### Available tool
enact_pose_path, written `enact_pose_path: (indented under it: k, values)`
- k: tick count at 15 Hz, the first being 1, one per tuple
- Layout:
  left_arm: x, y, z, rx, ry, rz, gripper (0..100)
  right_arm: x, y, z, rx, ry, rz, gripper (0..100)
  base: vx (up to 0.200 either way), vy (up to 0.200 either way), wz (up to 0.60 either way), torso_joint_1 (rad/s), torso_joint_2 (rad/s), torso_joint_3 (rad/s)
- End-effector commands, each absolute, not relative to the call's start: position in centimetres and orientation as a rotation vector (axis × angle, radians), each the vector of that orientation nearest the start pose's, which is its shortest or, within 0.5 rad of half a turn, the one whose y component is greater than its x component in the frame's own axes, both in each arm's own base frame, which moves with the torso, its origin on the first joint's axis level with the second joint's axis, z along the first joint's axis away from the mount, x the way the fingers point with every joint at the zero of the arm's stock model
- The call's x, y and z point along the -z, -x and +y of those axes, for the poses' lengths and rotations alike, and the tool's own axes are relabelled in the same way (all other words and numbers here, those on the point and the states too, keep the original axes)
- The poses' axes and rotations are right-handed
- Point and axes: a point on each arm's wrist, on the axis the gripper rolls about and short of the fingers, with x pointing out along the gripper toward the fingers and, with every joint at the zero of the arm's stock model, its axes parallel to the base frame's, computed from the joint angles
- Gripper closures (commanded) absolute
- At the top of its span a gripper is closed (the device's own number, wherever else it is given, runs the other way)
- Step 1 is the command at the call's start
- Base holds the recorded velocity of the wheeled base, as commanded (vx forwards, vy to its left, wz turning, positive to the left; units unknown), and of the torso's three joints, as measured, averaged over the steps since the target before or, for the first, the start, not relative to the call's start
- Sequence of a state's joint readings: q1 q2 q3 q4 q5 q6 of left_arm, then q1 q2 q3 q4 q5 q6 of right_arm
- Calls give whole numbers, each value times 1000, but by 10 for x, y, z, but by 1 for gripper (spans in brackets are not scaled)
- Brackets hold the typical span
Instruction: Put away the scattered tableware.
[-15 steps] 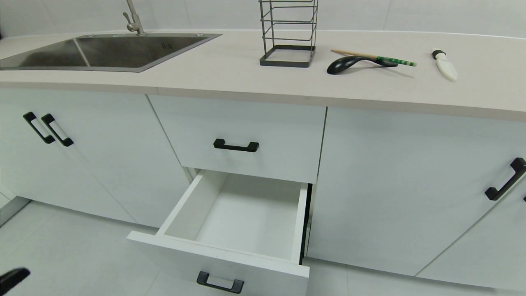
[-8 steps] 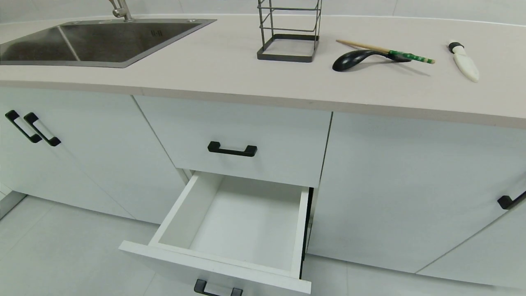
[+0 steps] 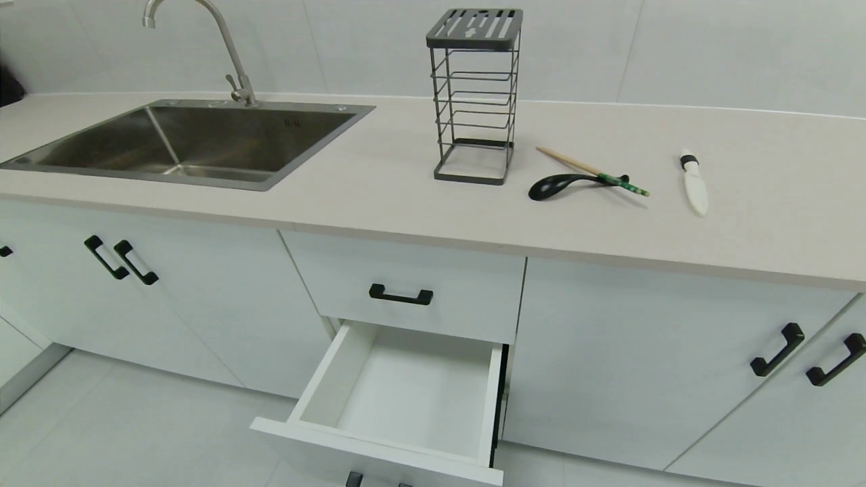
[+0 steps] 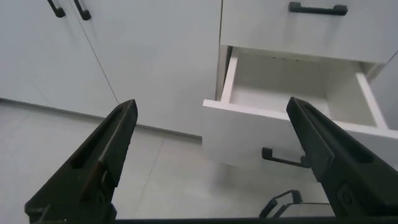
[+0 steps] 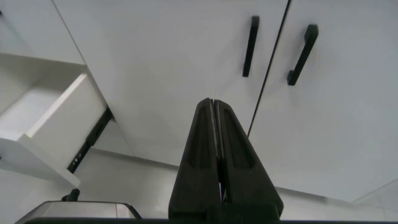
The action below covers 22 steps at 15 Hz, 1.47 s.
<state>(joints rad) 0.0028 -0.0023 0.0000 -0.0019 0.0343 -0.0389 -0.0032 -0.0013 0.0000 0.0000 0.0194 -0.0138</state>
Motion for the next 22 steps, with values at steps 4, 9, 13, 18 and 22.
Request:
enact_pose_path:
  k: [4,9,13,18,22]
  values:
    - [-76,23,1,-38,38,-4,0,-75,23,1,-17,14,0,100,0,0,0,176,-487,-222]
    - [-76,23,1,-38,38,-4,0,-75,23,0,-14,11,0,100,0,0,0,331,-487,-242]
    - [-76,23,1,-40,38,-5,0,-75,23,0,-14,11,0,100,100,0,0,281,-531,-251]
    - [-76,23,1,-40,40,-5,0,-75,23,0,-14,11,0,100,120,0,0,77,-154,-74]
    - [-76,23,1,-40,40,-5,0,-75,23,1,-17,15,0,100,0,0,300,6,0,-4]
